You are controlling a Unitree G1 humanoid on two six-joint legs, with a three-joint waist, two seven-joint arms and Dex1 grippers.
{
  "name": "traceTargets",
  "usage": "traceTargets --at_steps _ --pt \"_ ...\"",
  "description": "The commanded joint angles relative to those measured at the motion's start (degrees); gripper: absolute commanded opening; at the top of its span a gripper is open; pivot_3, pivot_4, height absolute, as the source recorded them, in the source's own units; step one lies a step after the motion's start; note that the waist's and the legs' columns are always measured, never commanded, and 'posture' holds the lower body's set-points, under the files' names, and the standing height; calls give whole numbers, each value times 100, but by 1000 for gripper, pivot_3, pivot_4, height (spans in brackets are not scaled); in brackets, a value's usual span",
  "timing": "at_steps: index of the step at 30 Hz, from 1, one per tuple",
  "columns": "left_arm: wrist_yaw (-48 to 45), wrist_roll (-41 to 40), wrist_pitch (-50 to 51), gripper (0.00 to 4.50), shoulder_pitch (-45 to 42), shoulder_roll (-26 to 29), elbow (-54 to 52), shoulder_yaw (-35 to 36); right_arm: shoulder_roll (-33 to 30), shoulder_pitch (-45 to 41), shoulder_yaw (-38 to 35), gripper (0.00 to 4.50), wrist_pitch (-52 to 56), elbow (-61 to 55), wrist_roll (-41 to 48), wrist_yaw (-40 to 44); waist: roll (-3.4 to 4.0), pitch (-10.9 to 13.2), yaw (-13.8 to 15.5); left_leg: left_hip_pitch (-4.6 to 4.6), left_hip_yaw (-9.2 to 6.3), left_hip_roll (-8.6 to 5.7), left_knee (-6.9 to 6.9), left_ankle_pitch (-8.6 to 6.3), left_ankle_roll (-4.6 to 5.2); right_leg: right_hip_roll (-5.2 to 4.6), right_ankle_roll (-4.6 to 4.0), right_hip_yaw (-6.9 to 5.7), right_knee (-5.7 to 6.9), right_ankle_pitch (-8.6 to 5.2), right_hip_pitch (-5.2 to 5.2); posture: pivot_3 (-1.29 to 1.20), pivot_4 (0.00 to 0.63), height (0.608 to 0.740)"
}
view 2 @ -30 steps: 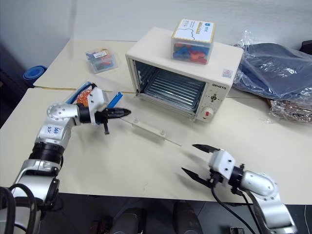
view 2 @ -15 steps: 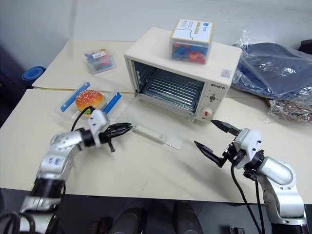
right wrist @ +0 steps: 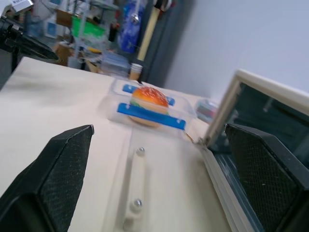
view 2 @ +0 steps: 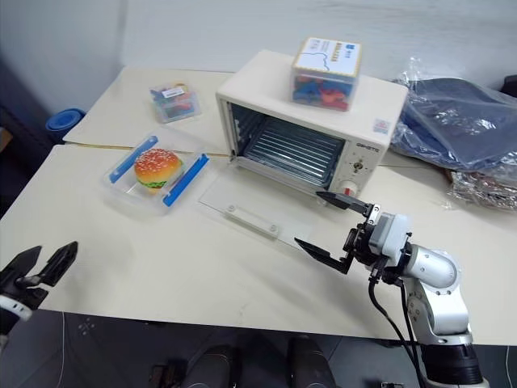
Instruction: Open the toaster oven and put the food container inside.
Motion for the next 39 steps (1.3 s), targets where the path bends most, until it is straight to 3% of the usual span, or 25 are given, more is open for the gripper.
traceTargets --at_steps 1,4,7,11,17,20,29,33,36,39 --pt "1155 -923 734 4428 -706 386 -258 3 -17 5 5 4500 -142 8 32 91 -3 -1 54 3 -4 0 0 -2 -1 0 0 -3 -5 0 7 0 150 740" --pt "2513 -1939 1874 4428 -1853 807 205 -508 -55 62 21 4500 -117 26 26 98 -6 -4 77 3 -23 -1 1 -3 -5 -1 0 -17 -9 0 16 0 150 740" --pt "3379 -2371 2227 4428 -2927 873 822 -864 -32 76 30 4500 -142 64 -21 67 -5 -4 45 12 -18 -6 1 -5 -10 1 2 -13 -6 1 23 0 150 740" --pt "4146 -2488 2787 4428 -3863 1051 1694 -1278 -46 246 69 4500 -165 12 -79 80 -6 -4 -121 15 -6 3 -5 11 -52 17 3 -8 -6 0 15 0 150 740" --pt "4783 -2121 3402 4428 -4397 1284 2421 -1571 -22 332 38 4500 -175 -80 -153 -84 -8 -5 -225 10 6 5 -10 18 -64 21 3 2 11 -1 -9 0 150 740" --pt "4797 -2016 3457 3786 -4571 1226 2621 -1585 -7 369 46 4500 -180 -135 -185 -169 -8 -5 -218 11 4 2 -8 22 -68 16 3 0 19 -1 -9 0 150 740" --pt "4734 -1602 3176 1055 -5071 1190 3444 -1296 30 306 75 4500 -269 -35 -336 -334 -8 -5 -229 12 9 1 -9 24 -73 17 3 4 24 -1 -15 0 150 740" --pt "4535 -1369 3118 60 -5201 1382 3664 -1201 35 273 84 4500 -269 0 -350 -354 -9 -6 -222 8 13 1 -8 25 -74 16 3 5 31 -1 -22 0 150 740" --pt "3975 -1113 3181 24 -5334 1892 3810 -1348 25 267 81 4500 -256 27 -349 -362 -12 -6 -238 5 12 2 -8 25 -75 17 3 5 32 -1 -26 0 150 740" --pt "2966 -864 3437 24 -5417 2619 3745 -1961 -13 267 38 4500 -253 69 -357 -363 -22 -2 -236 -4 15 3 -9 26 -79 20 -3 6 39 -4 -42 0 150 740"
